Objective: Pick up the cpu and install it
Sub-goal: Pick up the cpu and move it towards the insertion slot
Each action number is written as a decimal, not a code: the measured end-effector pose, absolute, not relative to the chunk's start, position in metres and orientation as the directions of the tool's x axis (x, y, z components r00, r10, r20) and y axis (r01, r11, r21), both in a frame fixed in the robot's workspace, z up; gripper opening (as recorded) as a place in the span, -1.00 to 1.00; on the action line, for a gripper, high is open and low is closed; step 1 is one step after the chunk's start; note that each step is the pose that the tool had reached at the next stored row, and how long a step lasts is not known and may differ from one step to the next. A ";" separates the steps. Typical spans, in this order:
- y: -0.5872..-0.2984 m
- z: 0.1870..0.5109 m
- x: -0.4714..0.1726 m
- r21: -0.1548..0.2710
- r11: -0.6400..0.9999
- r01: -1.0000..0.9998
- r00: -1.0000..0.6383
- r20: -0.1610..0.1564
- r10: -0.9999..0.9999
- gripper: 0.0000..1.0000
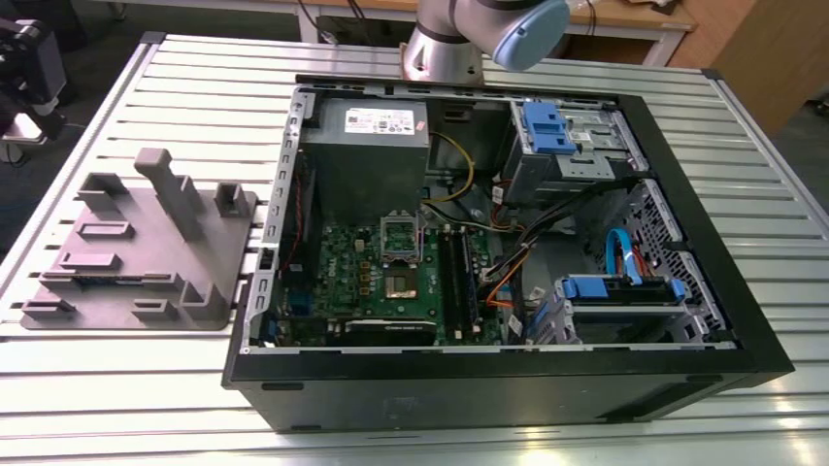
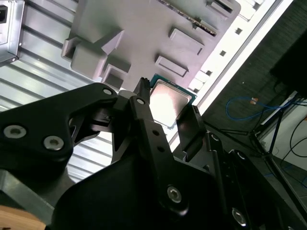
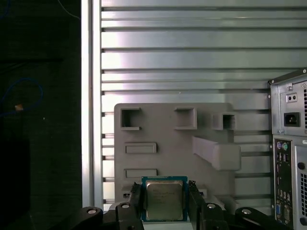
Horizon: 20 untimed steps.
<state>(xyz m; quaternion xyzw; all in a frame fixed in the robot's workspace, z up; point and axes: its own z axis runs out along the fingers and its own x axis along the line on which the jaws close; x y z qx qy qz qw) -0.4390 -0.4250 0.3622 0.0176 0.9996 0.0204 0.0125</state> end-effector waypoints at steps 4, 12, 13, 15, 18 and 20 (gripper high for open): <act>-0.425 0.362 -0.434 0.041 0.999 0.035 -0.999 -0.024 0.036 -0.06; -0.425 0.362 -0.425 0.041 0.999 0.035 -0.999 -0.024 0.036 -0.06; -0.425 0.362 -0.424 0.041 0.999 0.035 -0.999 -0.024 0.036 -0.06; -0.425 0.362 -0.421 0.041 0.999 0.035 -0.999 -0.024 0.036 -0.06; -0.425 0.362 -0.417 0.041 0.999 0.035 -0.999 -0.024 0.036 -0.06; -0.425 0.362 -0.415 0.041 0.999 0.035 -0.999 -0.024 0.036 -0.06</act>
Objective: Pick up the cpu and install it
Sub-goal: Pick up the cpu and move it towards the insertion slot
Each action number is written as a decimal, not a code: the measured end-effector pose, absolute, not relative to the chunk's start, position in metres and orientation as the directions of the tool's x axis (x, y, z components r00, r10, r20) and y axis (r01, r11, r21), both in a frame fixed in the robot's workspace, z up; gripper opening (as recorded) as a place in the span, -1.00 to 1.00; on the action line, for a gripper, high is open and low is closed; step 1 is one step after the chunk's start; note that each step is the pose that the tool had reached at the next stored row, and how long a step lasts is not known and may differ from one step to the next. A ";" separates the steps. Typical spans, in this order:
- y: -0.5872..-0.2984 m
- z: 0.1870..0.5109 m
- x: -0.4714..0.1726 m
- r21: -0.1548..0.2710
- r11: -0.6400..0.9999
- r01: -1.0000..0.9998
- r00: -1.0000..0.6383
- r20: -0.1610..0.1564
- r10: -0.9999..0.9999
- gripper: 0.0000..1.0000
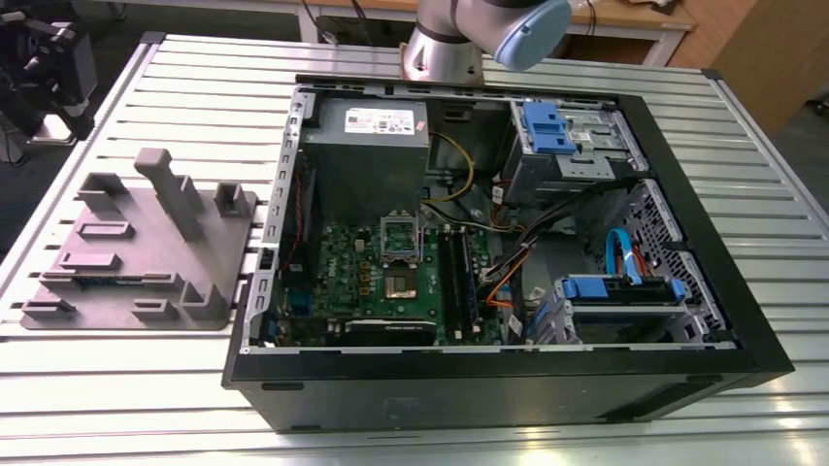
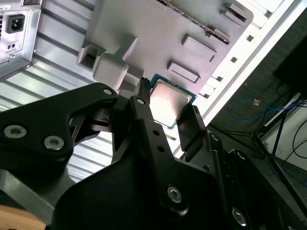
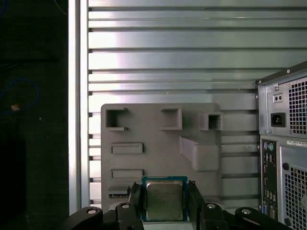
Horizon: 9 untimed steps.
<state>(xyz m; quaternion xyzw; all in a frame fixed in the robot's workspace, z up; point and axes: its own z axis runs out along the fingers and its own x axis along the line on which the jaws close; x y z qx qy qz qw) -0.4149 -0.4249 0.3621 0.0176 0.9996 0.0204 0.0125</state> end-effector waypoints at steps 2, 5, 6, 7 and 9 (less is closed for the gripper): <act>-0.425 0.362 -0.412 0.041 0.999 0.035 -0.999 -0.024 0.036 -0.06; -0.425 0.362 -0.409 0.041 0.999 0.035 -0.999 -0.024 0.036 -0.06; -0.425 0.362 -0.408 0.041 0.999 0.035 -0.999 -0.024 0.036 -0.06; -0.425 0.362 -0.407 0.041 0.999 0.035 -0.999 -0.024 0.036 -0.06; -0.425 0.362 -0.404 0.041 0.999 0.035 -0.999 -0.024 0.036 -0.06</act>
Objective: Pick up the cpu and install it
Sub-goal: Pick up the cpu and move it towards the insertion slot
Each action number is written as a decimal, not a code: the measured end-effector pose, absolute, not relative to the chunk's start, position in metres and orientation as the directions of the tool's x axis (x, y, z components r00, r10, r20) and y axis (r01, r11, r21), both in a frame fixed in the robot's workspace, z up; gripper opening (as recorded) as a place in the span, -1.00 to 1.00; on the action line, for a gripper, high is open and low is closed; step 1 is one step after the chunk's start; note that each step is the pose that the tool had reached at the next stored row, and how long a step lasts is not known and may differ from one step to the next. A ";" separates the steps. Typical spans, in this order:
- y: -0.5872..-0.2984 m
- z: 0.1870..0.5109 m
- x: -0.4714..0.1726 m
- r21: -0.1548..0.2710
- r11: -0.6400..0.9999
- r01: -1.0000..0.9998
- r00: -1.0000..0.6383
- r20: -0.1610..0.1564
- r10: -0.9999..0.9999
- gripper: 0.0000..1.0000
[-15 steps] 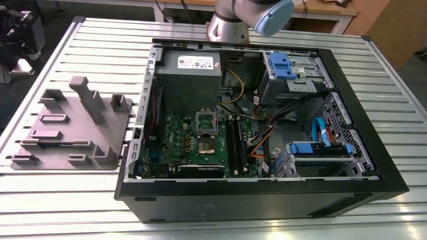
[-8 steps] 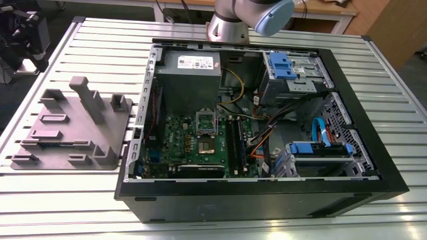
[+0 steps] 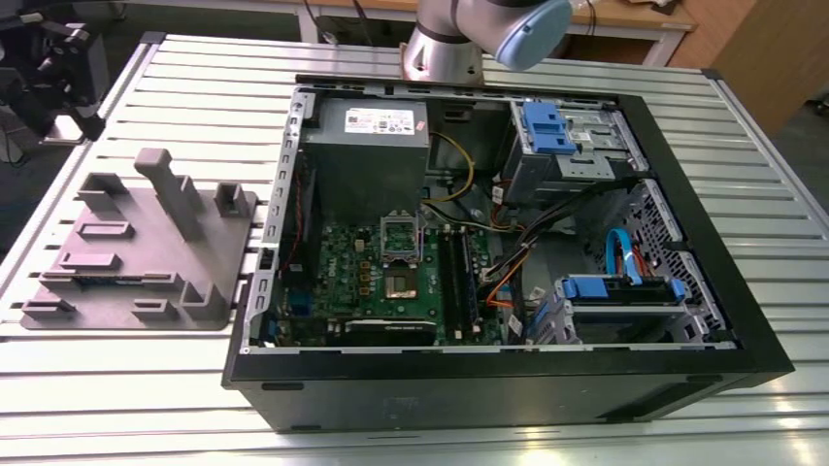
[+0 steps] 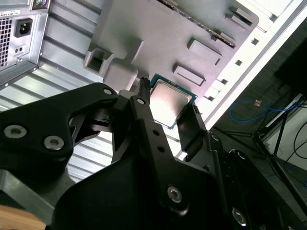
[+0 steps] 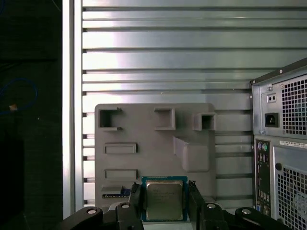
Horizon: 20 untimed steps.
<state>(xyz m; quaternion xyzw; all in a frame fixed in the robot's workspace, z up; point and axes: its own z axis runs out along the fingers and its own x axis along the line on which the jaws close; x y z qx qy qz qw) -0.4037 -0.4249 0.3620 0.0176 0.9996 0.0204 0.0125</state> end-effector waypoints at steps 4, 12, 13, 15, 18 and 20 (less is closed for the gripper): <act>-0.425 0.362 -0.396 0.041 0.999 0.035 -0.999 -0.024 0.036 -0.06; -0.425 0.362 -0.385 0.041 0.999 0.035 -0.999 -0.024 0.036 -0.06; -0.425 0.362 -0.385 0.041 0.999 0.035 -0.999 -0.024 0.036 -0.06; -0.425 0.362 -0.383 0.041 0.999 0.035 -0.999 -0.024 0.036 -0.06; -0.425 0.362 -0.383 0.041 0.999 0.035 -0.999 -0.024 0.036 -0.06; -0.425 0.362 -0.383 0.041 0.999 0.035 -0.999 -0.024 0.036 -0.06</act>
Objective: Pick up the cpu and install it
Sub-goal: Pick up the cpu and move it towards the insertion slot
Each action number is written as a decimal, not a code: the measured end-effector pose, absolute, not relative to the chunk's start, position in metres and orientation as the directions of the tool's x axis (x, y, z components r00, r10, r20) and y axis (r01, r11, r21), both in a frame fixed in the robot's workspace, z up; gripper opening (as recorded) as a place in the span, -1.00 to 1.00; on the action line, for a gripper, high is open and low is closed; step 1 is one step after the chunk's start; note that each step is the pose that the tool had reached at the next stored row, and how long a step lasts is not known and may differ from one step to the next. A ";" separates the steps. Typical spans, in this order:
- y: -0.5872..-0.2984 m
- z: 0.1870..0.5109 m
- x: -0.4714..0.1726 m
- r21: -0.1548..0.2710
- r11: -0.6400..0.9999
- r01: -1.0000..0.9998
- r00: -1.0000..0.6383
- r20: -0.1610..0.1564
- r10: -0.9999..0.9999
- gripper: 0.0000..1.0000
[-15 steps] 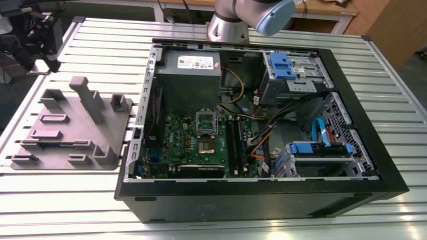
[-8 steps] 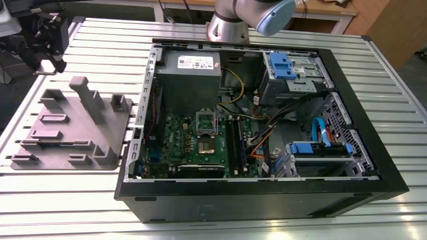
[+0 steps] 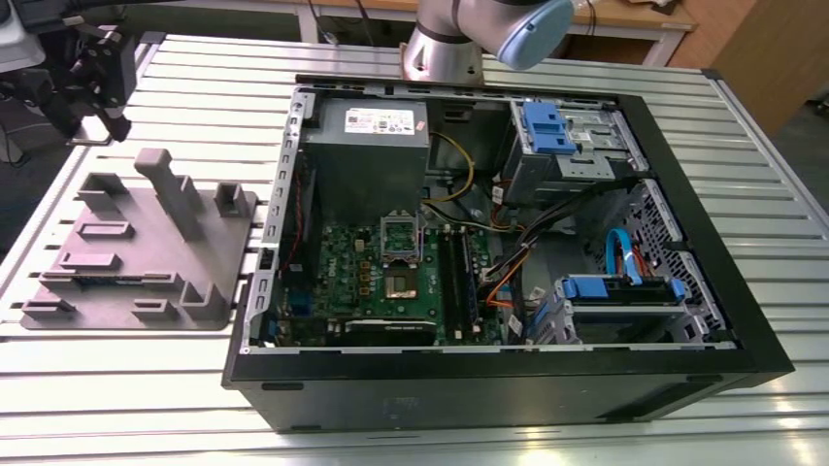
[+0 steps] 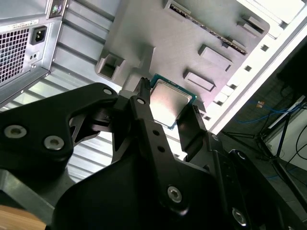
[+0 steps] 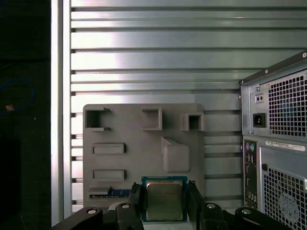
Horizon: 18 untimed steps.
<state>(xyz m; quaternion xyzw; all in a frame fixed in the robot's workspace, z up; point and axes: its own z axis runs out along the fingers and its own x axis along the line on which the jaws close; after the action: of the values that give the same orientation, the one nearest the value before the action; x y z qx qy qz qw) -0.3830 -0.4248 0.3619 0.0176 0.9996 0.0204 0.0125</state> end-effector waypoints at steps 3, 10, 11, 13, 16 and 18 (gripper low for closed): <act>-0.425 0.362 -0.381 0.041 0.999 0.035 -0.999 -0.024 0.036 -0.06; -0.425 0.362 -0.374 0.041 0.999 0.035 -0.999 -0.024 0.036 -0.06; -0.425 0.362 -0.373 0.041 0.999 0.035 -0.999 -0.024 0.036 -0.06; -0.425 0.362 -0.371 0.041 0.999 0.035 -0.999 -0.024 0.036 -0.06; -0.425 0.362 -0.367 0.041 0.999 0.035 -0.999 -0.024 0.036 -0.06; -0.425 0.362 -0.364 0.041 0.999 0.035 -0.999 -0.024 0.036 -0.06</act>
<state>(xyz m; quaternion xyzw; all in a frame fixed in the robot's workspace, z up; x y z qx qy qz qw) -0.3636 -0.4248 0.3617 0.0177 0.9996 0.0204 0.0125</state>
